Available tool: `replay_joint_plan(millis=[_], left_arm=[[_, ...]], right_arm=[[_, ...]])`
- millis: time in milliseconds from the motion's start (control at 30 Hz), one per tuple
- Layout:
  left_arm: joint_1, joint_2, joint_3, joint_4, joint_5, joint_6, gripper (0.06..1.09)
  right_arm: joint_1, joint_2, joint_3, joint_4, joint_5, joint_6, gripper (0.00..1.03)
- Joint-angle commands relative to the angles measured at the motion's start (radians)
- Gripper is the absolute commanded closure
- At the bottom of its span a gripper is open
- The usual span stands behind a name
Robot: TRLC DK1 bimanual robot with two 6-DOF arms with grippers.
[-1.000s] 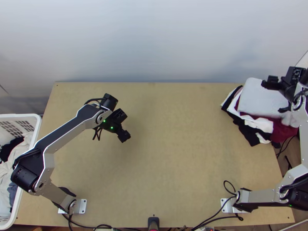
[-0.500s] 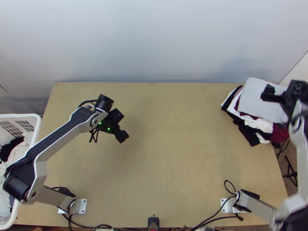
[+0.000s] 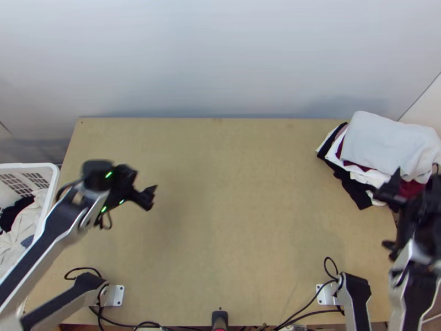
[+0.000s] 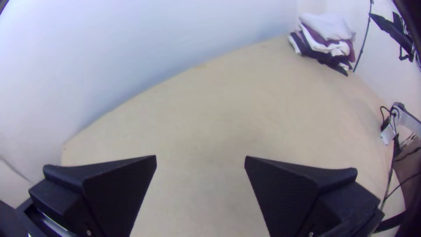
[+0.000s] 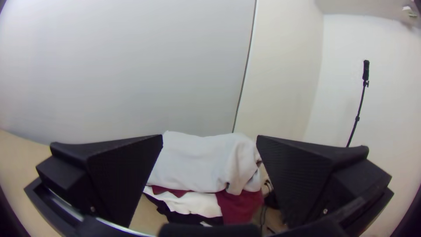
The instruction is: Fold the t-shirt
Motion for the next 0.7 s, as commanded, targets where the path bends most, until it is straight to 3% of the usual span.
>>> replay_joint_plan(millis=[0,67,100,200,267,367,400,533,667], left_arm=[[0.073,-0.326,-0.263,0.141,-0.041,0.053,0.11],[0.094,-0.401,-0.327,0.154,-0.028,0.072,0.1],[0.094,-0.472,-0.375,0.197,-0.028,0.072,0.1],[0.091,-0.805,-0.582,0.402,-0.028,0.072,0.1],[0.086,-0.934,-0.646,0.349,-0.027,0.149,0.1],[0.105,-1.024,-0.66,0.255,-0.028,0.126,0.1],[0.123,-1.026,-0.666,0.258,-0.028,0.126,0.1],[0.154,-1.026,-0.722,0.312,-0.027,0.118,0.1],[0.155,-1.024,-0.795,0.373,-0.03,0.141,0.1]], right_arm=[[0.033,-0.364,-0.247,0.01,0.019,-0.062,0.03],[0.058,-0.473,-0.303,0.047,0.022,-0.12,0.03],[0.045,-0.467,-0.293,0.029,0.023,-0.099,0.03],[0.064,-0.467,-0.349,0.047,0.017,-0.136,0.03],[0.075,-0.467,-0.38,0.047,0.008,-0.131,0.03],[0.082,-0.467,-0.478,0.15,0.01,-0.126,0.03],[0.082,-0.467,-0.532,0.222,0.014,-0.123,0.03],[0.088,-0.467,-0.673,0.283,0.063,-0.136,0.03],[0.094,-0.467,-0.69,0.325,0.102,-0.145,0.03]])
